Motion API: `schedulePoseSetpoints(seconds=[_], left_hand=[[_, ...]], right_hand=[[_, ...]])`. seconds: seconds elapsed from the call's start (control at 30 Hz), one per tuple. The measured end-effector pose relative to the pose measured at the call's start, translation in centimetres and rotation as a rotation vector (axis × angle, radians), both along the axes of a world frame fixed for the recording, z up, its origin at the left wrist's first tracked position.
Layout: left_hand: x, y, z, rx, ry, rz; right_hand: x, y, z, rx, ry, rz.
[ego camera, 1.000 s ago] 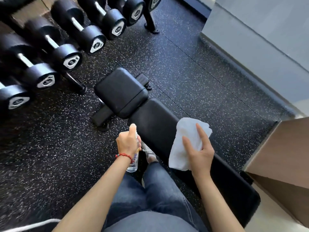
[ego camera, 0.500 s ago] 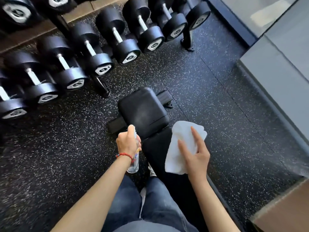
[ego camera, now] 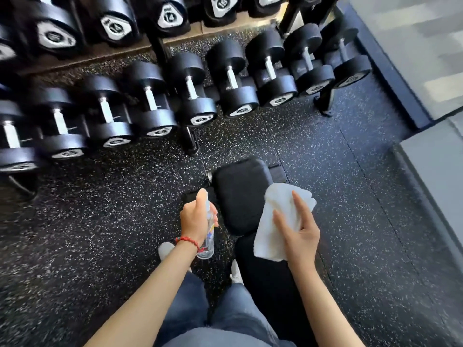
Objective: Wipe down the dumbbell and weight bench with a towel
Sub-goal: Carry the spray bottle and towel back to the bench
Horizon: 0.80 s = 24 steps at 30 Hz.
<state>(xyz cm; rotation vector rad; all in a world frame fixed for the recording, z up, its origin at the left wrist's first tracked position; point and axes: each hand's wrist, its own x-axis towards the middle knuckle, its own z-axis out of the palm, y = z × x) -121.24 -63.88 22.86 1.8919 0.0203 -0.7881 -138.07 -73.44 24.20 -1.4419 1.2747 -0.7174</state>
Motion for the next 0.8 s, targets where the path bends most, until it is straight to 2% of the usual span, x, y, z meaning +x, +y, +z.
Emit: schedulePoseSetpoints(seconds=[0.17,0.43,0.63,0.8], left_hand=[[6.2,4.0,1.0,-0.067,-0.015,0.069],[17.8,13.8,2.4,-0.075,-0.091,0.206],[24.8,22.0,2.4,-0.039,-0.105,0.381],[28.5,28.2,2.5,-0.056,-0.086,0.612]], right_hand=[[7.7,2.5,0.8,-0.033,0.023,0.119],[22.1,10.2,2.7,-0.033,-0.054,0.341],[32.0,16.9,3.1,-0.01,-0.081,0.539],[38.4,21.5,3.3,-0.034,-0.081,0.743]])
